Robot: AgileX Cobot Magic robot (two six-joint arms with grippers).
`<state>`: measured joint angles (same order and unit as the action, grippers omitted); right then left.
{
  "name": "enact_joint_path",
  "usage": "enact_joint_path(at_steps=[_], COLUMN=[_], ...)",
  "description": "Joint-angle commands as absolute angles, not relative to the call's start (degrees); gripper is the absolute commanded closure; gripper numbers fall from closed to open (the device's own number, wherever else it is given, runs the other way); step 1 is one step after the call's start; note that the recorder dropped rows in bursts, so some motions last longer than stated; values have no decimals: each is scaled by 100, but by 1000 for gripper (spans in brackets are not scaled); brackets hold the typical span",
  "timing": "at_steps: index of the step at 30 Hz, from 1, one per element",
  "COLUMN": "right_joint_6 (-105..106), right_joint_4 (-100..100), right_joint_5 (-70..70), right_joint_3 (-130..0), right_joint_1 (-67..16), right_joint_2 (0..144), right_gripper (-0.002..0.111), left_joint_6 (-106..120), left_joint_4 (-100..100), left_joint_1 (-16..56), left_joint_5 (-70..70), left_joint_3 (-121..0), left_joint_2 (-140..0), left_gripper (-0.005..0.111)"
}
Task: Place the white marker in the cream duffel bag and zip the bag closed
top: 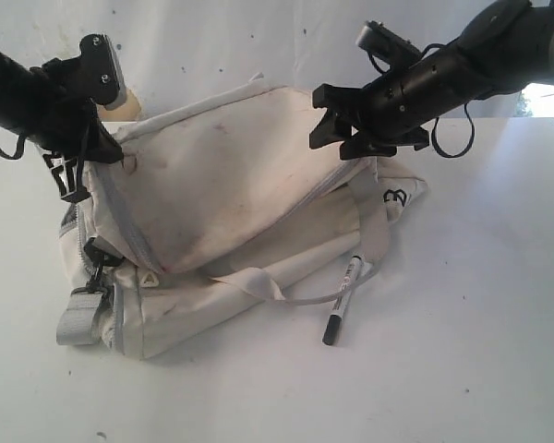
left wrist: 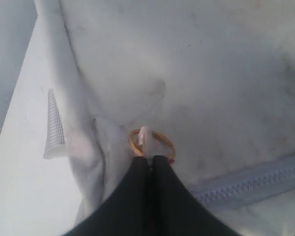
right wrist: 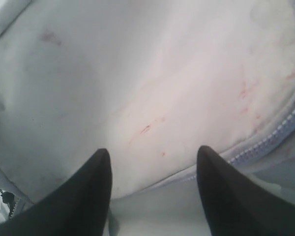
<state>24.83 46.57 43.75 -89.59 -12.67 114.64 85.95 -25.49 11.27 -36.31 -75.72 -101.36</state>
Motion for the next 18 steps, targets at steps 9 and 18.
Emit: enact_joint_path(at_steps=[9,18], right_joint_6=[2941,3061], right_joint_4=[4689,4689], right_joint_5=[4614,4695], right_joint_3=[-8955,-8955], right_joint_1=[-1287,-1310], right_joint_2=[11404,11404], right_gripper=[58,56], left_joint_6=[9096,8605], left_joint_4=[-2505,-2544], left_joint_1=[1159,1159], left_joint_5=[-3788,-3568], left_joint_3=[-7534,-7534], left_joint_2=[-10186,-10195], left_gripper=[74,14])
